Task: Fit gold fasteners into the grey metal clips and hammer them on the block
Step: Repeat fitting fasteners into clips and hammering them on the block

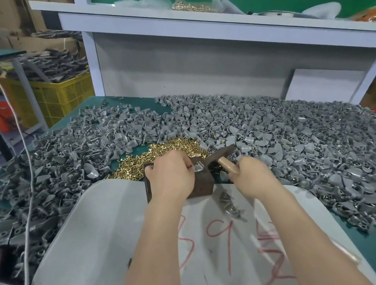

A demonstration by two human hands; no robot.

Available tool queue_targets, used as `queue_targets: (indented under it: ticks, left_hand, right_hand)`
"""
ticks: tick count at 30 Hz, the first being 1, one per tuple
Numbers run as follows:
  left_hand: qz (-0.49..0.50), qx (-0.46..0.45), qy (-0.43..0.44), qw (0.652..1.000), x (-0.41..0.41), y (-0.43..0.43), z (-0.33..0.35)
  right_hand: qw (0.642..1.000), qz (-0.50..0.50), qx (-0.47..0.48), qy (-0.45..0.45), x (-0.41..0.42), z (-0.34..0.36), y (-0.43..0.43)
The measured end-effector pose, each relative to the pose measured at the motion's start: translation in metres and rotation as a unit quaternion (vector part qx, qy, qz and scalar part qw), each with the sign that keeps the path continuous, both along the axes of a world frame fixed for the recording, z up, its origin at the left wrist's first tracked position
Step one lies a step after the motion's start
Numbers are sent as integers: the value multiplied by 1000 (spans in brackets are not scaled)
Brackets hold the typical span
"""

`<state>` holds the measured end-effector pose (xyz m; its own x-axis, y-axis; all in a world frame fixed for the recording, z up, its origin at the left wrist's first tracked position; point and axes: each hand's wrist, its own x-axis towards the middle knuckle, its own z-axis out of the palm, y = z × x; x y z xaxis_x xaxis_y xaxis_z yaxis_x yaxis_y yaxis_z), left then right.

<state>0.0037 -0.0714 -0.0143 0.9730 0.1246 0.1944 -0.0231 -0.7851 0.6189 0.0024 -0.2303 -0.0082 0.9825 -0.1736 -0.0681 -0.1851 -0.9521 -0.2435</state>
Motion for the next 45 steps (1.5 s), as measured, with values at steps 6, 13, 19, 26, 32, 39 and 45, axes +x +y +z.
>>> queue_targets:
  ticks: [6,13,19,26,32,39,45]
  left_hand:
    - [1,9,-2,1000,1,0,0]
    - [0,5,-7,1000,2,1,0]
    - [-3,-3,-10,1000,3,0,-2]
    - [5,8,-9,1000,3,0,-3]
    - [7,11,-3,1000,3,0,-3]
    - [3,-9,0,1000,4,1,-3]
    - [5,4,-2,1000,2,1,-2]
  right_hand:
    - [978,61,146,-133,-17,25,-11]
    - [955,175,89,-221,-39,24,9]
    - [916,140,155,-342,-36,24,9]
    - [963,135,82,-218,-35,20,9]
    - [960,171,78,-207,-37,18,11]
    - [928,142,139,-316,-39,24,8]
    - [964,143,144,-169,-24,10,2]
